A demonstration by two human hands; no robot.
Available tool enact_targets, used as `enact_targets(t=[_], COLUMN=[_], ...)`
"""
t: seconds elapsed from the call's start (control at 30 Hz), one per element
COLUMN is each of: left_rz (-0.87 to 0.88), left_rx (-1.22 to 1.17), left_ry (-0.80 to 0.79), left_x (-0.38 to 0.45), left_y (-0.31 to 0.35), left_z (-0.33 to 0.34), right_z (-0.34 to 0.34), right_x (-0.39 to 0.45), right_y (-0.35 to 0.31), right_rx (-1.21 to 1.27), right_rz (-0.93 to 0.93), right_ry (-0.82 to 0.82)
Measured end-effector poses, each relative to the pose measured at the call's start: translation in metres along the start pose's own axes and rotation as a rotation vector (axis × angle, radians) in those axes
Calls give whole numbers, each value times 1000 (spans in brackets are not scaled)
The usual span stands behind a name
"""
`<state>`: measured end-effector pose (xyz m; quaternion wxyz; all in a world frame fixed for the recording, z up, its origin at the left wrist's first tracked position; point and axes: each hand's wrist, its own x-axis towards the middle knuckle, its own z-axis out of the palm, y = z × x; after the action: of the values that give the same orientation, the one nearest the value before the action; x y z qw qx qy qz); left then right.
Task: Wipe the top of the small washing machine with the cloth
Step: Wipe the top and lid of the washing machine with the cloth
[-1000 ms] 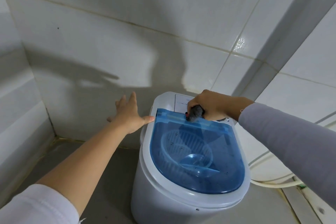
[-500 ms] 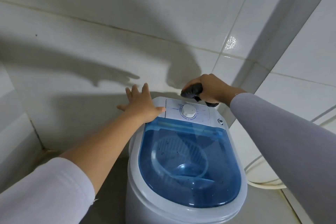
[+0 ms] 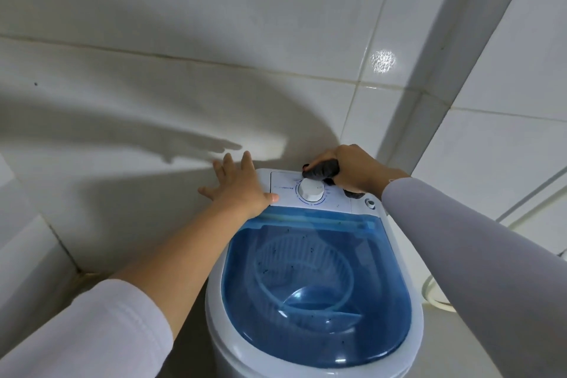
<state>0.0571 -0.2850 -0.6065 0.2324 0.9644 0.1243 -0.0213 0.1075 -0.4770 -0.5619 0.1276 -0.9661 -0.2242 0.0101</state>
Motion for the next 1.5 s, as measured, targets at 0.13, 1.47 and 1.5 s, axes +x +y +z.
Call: enact_targets(t=[0.13,1.47,1.5], left_rz=[-4,-56,-56], left_rx=[2,-72,-74], left_ry=[11,-34,-36], left_x=[2,-6,-5], left_y=[1,-2,-2], left_z=[1,0,0], right_z=[-1,-37,-36], right_x=[-12,-50,-47], right_y=[9,-27,-30], right_rx=[-2,211,188], right_rz=[25,218,220], right_ry=[33,63,69])
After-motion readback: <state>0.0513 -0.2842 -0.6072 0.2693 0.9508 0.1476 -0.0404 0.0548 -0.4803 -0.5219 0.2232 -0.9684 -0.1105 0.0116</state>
